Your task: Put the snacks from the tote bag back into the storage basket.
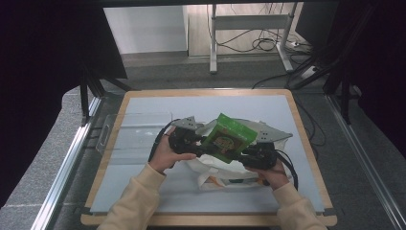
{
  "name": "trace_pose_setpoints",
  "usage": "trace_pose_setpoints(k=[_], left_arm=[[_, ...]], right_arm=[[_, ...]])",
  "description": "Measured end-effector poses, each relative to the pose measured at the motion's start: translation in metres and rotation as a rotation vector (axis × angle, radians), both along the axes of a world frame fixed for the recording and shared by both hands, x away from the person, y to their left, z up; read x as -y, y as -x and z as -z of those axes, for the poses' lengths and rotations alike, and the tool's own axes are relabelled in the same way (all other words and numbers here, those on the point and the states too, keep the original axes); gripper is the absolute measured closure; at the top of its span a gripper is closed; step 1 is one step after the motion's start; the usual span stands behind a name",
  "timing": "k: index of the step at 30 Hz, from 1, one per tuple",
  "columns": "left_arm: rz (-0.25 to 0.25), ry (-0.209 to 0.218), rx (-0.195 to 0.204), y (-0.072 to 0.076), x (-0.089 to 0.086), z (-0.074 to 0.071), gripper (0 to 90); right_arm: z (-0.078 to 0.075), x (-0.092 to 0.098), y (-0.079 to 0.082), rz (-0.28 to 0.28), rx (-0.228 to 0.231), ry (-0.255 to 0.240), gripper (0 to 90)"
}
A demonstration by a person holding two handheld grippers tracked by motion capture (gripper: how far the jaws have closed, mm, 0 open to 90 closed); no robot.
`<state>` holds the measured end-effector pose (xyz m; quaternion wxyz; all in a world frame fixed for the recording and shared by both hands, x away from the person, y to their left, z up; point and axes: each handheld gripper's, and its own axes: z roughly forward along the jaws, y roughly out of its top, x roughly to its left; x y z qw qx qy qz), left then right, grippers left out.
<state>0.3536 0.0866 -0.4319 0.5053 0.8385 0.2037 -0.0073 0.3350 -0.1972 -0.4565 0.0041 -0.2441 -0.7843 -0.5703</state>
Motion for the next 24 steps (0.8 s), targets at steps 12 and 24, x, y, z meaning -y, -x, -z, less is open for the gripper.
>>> trace_pose_setpoints(k=[12, 24], left_arm=[[-0.060, -0.020, 0.034, 0.004, -0.008, -0.005, 32.9], [-0.090, -0.027, 0.042, 0.003, -0.016, -0.007, 32.8]], right_arm=[[-0.008, 0.007, 0.001, 0.038, 0.053, 0.083, 71.9], [-0.011, 0.020, -0.006, 0.101, 0.058, 0.209, 71.9]])
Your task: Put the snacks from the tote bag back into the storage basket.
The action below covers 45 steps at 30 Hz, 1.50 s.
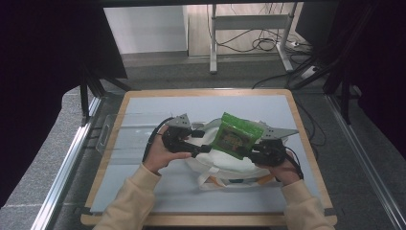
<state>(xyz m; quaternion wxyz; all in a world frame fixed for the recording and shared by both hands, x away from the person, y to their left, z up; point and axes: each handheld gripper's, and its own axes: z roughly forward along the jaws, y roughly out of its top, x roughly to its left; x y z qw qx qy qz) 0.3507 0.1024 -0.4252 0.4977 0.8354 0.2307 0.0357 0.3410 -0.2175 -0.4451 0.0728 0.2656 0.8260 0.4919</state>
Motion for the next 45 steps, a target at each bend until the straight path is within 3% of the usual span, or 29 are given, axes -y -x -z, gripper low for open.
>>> trace_pose_setpoints(k=[8, 21, 35, 45], left_arm=[[-0.005, -0.014, 0.005, -0.001, -0.002, -0.004, 32.8], [-0.006, -0.061, 0.023, -0.008, 0.002, -0.013, 32.6], [0.066, -0.106, 0.056, -0.022, 0.019, -0.035, 29.2], [0.178, -0.187, 0.061, -0.034, 0.033, -0.040, 29.7]], right_arm=[[0.000, 0.002, -0.003, 0.003, -0.001, 0.041, 71.8], [0.009, -0.006, -0.015, -0.024, -0.040, 0.182, 71.9], [0.011, -0.018, -0.014, -0.058, -0.059, 0.267, 71.8], [0.011, -0.022, -0.015, -0.069, -0.052, 0.295, 71.7]])
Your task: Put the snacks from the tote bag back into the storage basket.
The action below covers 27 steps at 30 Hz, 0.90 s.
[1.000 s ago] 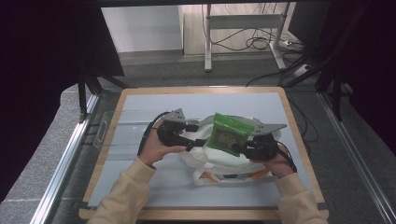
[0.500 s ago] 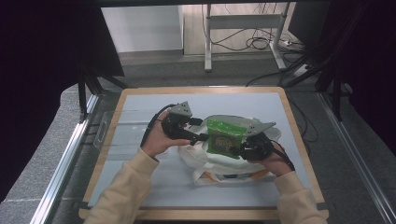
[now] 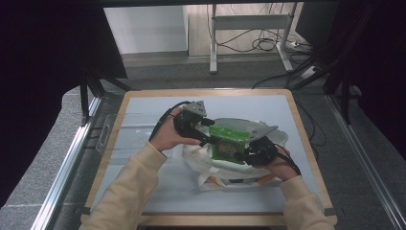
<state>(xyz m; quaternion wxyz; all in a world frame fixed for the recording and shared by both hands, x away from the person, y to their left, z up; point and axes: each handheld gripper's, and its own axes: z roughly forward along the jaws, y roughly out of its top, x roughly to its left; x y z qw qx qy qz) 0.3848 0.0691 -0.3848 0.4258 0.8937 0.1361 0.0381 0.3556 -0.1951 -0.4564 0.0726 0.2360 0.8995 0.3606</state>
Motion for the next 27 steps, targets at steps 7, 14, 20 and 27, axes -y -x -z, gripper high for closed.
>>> trace_pose_setpoints(k=[7, 14, 20, 27], left_arm=[[0.061, -0.074, 0.009, -0.005, 0.016, -0.002, 33.9], [0.125, -0.132, 0.006, -0.005, 0.026, -0.001, 52.9], [0.146, -0.165, 0.045, -0.002, 0.028, 0.000, 67.3], [0.148, -0.165, 0.054, -0.003, 0.025, 0.000, 72.9]], right_arm=[[-0.003, -0.005, 0.001, -0.012, 0.013, 0.017, 71.8], [-0.008, -0.007, 0.004, -0.019, 0.032, 0.014, 71.7], [-0.010, -0.008, 0.004, -0.014, 0.051, 0.027, 71.3], [-0.011, -0.007, 0.004, -0.006, 0.062, 0.013, 68.7]])
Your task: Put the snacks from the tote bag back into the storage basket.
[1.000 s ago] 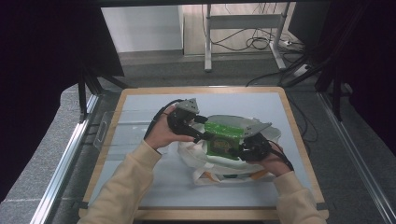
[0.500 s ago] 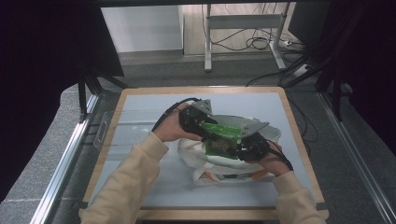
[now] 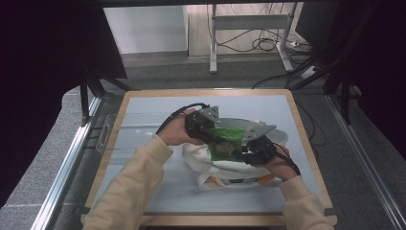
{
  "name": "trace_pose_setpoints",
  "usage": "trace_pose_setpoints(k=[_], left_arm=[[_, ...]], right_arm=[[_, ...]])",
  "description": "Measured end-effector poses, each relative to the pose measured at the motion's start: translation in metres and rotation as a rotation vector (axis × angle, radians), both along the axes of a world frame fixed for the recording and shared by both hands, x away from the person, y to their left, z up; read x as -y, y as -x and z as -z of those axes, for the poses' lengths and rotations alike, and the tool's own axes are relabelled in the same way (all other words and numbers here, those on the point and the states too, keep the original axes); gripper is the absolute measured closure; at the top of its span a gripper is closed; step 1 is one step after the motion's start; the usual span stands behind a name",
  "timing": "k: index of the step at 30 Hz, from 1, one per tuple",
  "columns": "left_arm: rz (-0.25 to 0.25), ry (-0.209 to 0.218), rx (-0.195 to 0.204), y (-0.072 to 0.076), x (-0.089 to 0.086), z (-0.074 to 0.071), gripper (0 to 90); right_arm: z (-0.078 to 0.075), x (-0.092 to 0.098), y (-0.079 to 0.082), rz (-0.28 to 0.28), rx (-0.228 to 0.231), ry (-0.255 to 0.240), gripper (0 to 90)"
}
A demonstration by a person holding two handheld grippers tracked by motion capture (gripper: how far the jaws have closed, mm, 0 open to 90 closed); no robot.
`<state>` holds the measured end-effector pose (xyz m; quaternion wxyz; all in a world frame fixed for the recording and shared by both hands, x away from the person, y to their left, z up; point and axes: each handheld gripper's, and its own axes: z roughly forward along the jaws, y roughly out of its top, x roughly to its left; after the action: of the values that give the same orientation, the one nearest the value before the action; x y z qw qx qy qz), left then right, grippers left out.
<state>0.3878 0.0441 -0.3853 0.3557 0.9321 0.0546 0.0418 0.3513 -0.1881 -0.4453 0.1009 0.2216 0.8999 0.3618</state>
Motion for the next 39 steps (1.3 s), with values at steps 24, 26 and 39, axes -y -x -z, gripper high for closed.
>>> trace_pose_setpoints(k=[24, 26, 39], left_arm=[[-0.054, 0.016, 0.010, -0.007, -0.019, -0.007, 76.9], [-0.063, 0.030, 0.009, -0.007, -0.021, -0.009, 76.9], [-0.092, 0.058, 0.040, -0.004, -0.038, -0.028, 77.0]], right_arm=[[-0.012, 0.018, 0.007, 0.084, 0.039, -0.133, 40.3], [-0.013, 0.021, 0.009, 0.096, 0.041, -0.143, 38.8], [-0.009, 0.033, 0.018, 0.143, 0.031, -0.172, 36.1]])
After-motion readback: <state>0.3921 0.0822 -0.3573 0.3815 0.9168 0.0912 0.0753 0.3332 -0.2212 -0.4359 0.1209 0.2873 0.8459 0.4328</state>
